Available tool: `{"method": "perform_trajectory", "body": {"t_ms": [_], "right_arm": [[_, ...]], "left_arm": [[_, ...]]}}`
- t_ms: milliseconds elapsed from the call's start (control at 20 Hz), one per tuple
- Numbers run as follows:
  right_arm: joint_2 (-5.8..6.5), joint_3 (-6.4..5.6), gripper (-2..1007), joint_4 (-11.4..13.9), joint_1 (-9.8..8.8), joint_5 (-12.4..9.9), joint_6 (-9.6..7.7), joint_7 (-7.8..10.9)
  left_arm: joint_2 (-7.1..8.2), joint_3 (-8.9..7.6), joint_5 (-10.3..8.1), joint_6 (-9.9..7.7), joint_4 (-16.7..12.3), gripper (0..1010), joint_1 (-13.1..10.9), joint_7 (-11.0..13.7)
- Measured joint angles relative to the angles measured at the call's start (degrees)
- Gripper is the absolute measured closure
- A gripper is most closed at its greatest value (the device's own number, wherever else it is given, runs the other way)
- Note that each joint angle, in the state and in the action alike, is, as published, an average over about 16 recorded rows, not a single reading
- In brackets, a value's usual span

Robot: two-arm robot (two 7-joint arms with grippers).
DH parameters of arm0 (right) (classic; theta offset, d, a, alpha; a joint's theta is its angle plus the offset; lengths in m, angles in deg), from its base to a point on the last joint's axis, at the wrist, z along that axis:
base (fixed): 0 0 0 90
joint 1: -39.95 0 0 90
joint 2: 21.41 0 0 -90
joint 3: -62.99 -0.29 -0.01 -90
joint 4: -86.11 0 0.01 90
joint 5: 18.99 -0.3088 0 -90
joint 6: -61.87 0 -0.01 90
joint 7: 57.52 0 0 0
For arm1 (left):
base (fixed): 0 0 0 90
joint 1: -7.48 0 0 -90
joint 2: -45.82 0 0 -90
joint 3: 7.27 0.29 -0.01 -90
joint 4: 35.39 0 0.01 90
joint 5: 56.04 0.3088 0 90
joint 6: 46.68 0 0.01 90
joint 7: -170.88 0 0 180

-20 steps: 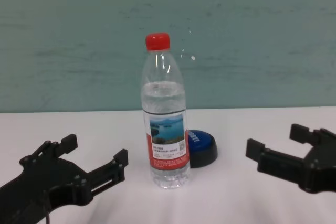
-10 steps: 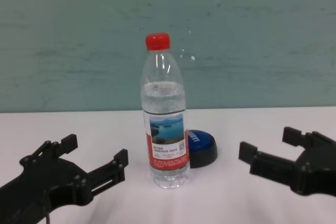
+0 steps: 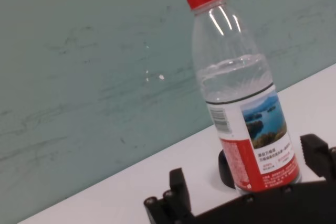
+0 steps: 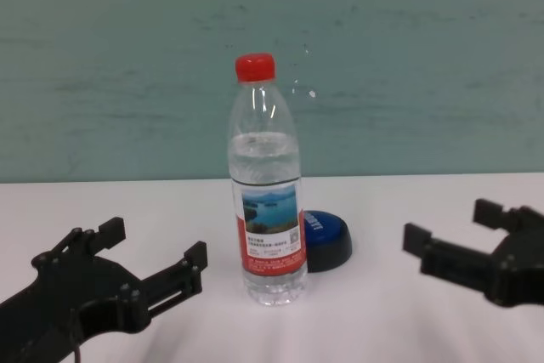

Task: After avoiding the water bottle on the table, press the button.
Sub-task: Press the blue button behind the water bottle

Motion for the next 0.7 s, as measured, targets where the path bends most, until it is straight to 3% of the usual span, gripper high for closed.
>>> {"method": "perform_trajectory", "body": {"t_ms": [700], "right_arm": [[0.92,-2.78,1,-2.2,1.71,-1.1,0.53,0.62]], "left_arm": [[0.00,0.00,0.00,0.00,0.0,10,0.0,0.0]]}}
